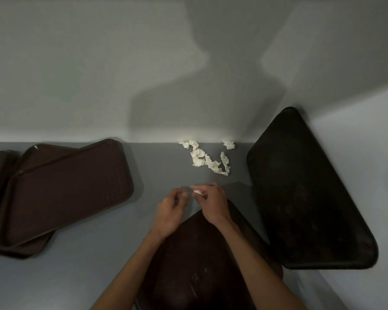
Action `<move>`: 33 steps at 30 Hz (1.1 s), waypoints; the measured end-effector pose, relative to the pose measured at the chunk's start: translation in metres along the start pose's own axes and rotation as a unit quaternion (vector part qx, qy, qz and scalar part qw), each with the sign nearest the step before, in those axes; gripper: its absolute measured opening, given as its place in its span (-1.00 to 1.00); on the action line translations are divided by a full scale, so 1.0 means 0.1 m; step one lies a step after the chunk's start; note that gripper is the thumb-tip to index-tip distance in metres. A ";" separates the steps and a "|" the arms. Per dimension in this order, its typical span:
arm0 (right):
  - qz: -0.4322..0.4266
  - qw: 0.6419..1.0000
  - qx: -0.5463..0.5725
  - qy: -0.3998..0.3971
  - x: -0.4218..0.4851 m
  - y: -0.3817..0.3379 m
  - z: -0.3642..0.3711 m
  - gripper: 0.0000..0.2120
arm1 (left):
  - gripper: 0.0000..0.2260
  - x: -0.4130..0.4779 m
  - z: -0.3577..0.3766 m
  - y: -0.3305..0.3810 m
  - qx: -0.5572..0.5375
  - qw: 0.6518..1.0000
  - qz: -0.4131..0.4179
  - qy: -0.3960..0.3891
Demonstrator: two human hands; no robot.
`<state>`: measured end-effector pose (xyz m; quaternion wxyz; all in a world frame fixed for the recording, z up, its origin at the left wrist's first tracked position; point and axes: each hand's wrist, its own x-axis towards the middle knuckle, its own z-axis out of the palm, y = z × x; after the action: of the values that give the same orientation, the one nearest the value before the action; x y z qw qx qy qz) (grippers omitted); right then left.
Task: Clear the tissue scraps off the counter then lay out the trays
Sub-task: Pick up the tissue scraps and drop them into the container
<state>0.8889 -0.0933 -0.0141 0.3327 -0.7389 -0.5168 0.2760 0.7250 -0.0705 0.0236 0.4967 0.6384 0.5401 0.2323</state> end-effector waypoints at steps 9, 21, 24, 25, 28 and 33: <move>-0.036 0.998 0.043 -0.006 -0.19 -0.27 -0.05 -0.60 | -0.64 0.24 0.19 0.45 -0.243 0.955 -0.157 -0.061; 0.028 0.986 -0.166 0.023 1.10 0.52 -0.59 -0.48 | -0.82 0.30 -0.13 0.09 -0.086 0.979 -0.186 0.006; 0.023 0.972 -0.222 -0.069 1.49 0.70 -0.65 -0.33 | -0.77 0.21 -0.20 0.06 -0.039 0.983 -0.179 -0.023; 0.017 0.965 -0.243 -0.096 1.58 0.74 -0.65 -0.34 | -0.76 0.18 -0.22 0.05 -0.027 0.984 -0.173 -0.031; 0.011 0.951 -0.292 -0.097 1.76 0.90 -0.63 -0.64 | -0.75 0.09 -0.27 -0.01 -0.005 0.989 -0.145 -0.038; 0.042 0.951 -0.305 -0.029 1.63 0.94 -0.56 -0.95 | -0.73 -0.05 -0.36 -0.13 0.007 0.994 -0.098 -0.049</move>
<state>1.0370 0.0260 -0.0626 0.0647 -0.8175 -0.5546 0.1408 0.6871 -0.0619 0.0273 0.5385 0.5961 0.5770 0.1474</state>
